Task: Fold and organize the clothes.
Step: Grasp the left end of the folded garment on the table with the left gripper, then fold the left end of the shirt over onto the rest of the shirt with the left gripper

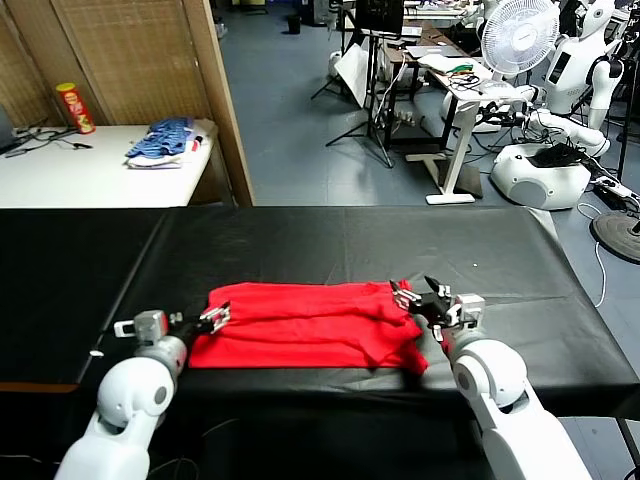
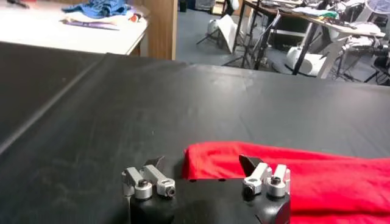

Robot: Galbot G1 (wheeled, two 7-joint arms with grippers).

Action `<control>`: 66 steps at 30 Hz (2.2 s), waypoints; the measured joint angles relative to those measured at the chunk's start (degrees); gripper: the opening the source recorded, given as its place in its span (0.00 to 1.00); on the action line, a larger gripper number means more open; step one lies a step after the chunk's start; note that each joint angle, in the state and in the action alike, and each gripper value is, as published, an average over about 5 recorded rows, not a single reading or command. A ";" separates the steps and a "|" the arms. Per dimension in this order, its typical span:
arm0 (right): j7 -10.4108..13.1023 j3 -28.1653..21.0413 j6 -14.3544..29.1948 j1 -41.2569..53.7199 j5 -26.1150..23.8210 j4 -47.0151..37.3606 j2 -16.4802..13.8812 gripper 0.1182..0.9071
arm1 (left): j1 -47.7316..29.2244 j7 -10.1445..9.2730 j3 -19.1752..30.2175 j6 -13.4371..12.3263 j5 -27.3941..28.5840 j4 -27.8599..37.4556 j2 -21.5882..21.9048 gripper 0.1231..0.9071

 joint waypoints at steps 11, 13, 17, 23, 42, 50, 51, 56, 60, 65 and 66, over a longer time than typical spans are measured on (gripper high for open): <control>-0.18 -0.02 0.17 -0.46 0.10 1.24 -0.58 0.86 | 2.67 0.31 -0.25 -1.46 2.41 0.83 -3.74 0.69; -0.20 -0.10 0.21 -0.41 0.02 1.22 -0.50 0.86 | 2.87 0.28 -0.14 -1.58 2.79 0.69 -4.29 0.57; -0.26 -0.23 0.24 -0.43 -0.23 1.37 -0.24 0.86 | 3.00 0.19 0.07 -1.70 4.19 0.59 -5.05 0.29; 0.18 0.26 -0.96 -1.31 -1.95 2.64 0.33 0.86 | 2.84 -0.03 0.94 -2.34 10.80 0.45 -4.68 0.05; 1.13 2.93 -2.62 -5.99 -5.13 6.29 1.95 0.86 | 5.80 4.50 -3.07 -4.91 32.52 -2.07 13.28 0.05; 1.12 5.05 -2.61 -8.25 -6.25 7.05 2.31 0.86 | 2.77 -2.77 5.83 1.87 15.36 -8.25 5.72 0.05; 1.11 5.34 -2.61 -8.48 -6.30 7.07 2.32 0.86 | 2.11 -3.52 6.87 2.26 12.22 -8.67 4.48 0.05; 1.10 6.37 -2.63 -9.11 -6.54 7.07 2.40 0.86 | -1.46 -5.53 10.99 2.54 1.62 -9.24 -0.98 0.05; 1.10 6.38 -2.64 -9.07 -6.66 6.80 2.59 0.86 | -3.76 -6.40 13.14 2.54 -2.21 -9.21 -4.33 0.05; 1.08 5.81 -2.70 -8.70 -6.94 6.53 2.85 0.86 | -5.27 -6.33 14.65 2.01 -3.13 -8.09 -7.06 0.05; 1.02 5.63 -2.68 -8.65 -7.03 6.50 2.88 0.86 | -5.35 -6.17 14.88 1.83 -2.98 -7.82 -7.52 0.05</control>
